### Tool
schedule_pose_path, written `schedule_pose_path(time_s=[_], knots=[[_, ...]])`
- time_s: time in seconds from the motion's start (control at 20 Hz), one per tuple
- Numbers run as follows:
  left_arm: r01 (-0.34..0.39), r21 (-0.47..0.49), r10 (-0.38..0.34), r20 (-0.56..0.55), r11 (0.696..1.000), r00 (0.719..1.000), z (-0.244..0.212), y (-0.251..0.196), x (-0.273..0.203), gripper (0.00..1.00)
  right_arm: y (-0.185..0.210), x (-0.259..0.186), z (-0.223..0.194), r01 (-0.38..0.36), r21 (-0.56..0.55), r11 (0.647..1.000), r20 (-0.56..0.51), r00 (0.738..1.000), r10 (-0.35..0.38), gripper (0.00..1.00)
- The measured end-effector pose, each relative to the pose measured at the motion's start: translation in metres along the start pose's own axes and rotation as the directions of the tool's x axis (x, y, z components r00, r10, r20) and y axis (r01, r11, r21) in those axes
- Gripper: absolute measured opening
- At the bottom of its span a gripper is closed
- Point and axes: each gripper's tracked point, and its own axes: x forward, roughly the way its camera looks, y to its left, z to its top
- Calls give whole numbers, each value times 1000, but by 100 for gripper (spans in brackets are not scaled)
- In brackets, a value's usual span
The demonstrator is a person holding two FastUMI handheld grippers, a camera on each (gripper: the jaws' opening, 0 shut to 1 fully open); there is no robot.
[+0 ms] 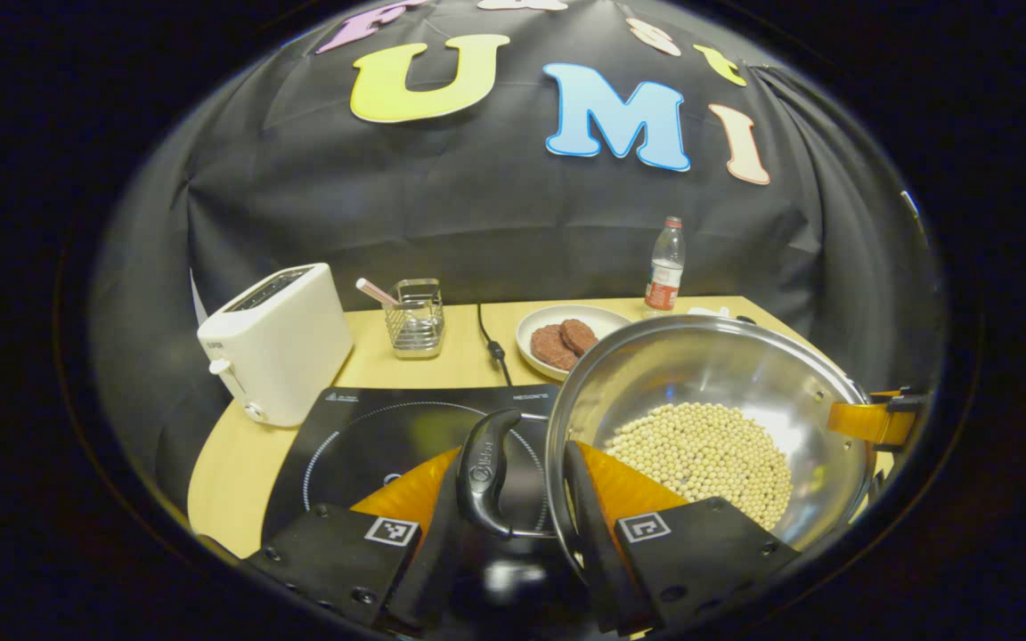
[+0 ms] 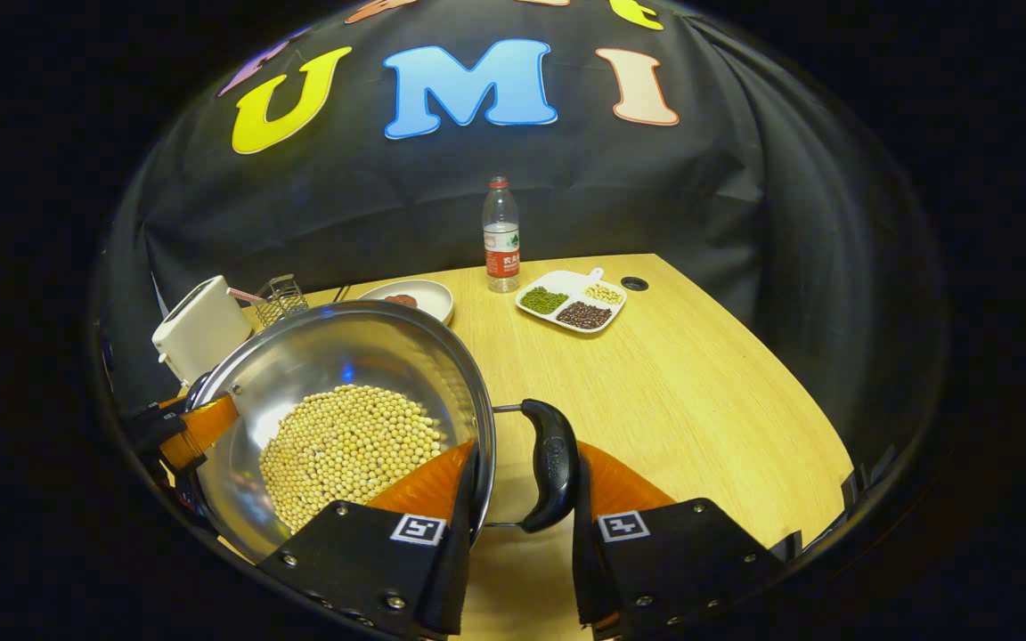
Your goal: First push the handle of the pot to place it horizontally, then grasp the pot with both hands and set it on the induction cooktop.
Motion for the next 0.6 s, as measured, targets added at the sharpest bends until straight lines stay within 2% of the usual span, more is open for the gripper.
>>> schedule_pose_path(time_s=[0.05,0.3,0.4,0.45,0.5,0.55,0.6], knots=[[-3,1,3,2,1000,1000,-1,12,0,63,11,0,1,-2,-3,1000,2,1000,2,47],[-41,-12,41,-1,999,999,-6,68,-3,63,63,5,0,-31,-21,999,2,1000,31,47],[-66,-19,66,-3,998,998,-7,92,-3,67,87,9,0,-53,-30,998,-5,999,53,47],[-79,-22,78,-4,997,997,-8,106,-4,63,99,11,0,-64,-34,997,-7,998,64,47],[-92,-28,92,-5,995,996,-8,118,-4,67,111,14,0,-75,-39,996,-10,997,74,47],[-105,-32,105,-7,994,994,-9,130,-3,63,123,17,1,-84,-45,995,-11,996,84,47],[-116,-33,115,-12,993,993,-11,142,-4,67,135,20,1,-93,-53,994,-11,996,92,47]])
